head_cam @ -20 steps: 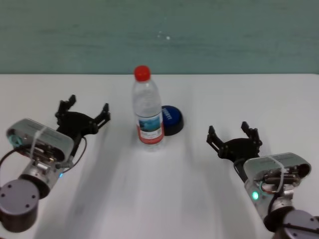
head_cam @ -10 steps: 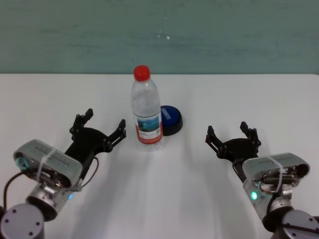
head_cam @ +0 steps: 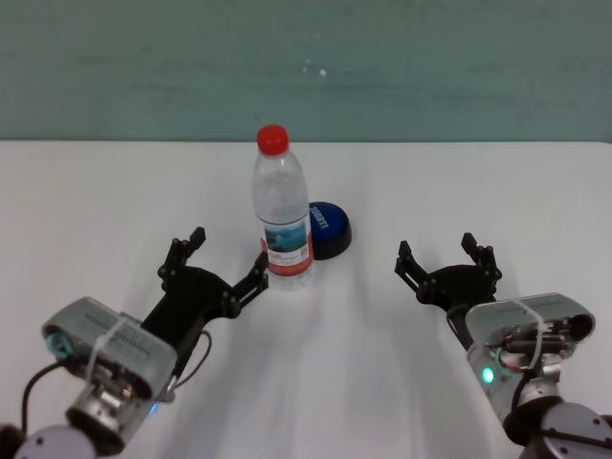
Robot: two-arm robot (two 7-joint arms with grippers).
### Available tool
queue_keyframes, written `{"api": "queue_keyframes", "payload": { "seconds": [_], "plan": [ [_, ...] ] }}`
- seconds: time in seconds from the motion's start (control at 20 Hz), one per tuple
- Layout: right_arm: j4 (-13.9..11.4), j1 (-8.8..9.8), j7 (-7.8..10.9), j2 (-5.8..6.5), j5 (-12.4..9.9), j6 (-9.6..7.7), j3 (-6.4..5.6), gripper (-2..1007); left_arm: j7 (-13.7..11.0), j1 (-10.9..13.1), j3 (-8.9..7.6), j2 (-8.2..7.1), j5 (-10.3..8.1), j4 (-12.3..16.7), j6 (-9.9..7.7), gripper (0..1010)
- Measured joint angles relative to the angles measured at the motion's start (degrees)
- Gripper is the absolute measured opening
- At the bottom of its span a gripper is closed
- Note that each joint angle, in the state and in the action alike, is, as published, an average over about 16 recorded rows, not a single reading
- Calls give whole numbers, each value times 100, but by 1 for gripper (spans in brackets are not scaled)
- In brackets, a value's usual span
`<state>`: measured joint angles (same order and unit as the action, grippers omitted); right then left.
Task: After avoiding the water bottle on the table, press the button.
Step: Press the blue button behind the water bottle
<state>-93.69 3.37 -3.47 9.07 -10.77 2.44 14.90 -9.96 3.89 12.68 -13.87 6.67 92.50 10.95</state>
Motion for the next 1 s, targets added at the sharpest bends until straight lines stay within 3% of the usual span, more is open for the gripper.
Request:
{"api": "queue_keyframes", "payload": {
  "seconds": [0.55, 0.75, 1.0],
  "plan": [
    [0, 0, 0, 0, 0, 0, 0, 1004, 113, 371, 34, -43, 216, 133, 415, 1000],
    [0, 0, 0, 0, 0, 0, 0, 1004, 165, 480, -60, -25, 185, 162, 595, 1000],
    [0, 0, 0, 0, 0, 0, 0, 1004, 145, 575, -206, 25, 21, 122, 815, 1000]
  ]
}}
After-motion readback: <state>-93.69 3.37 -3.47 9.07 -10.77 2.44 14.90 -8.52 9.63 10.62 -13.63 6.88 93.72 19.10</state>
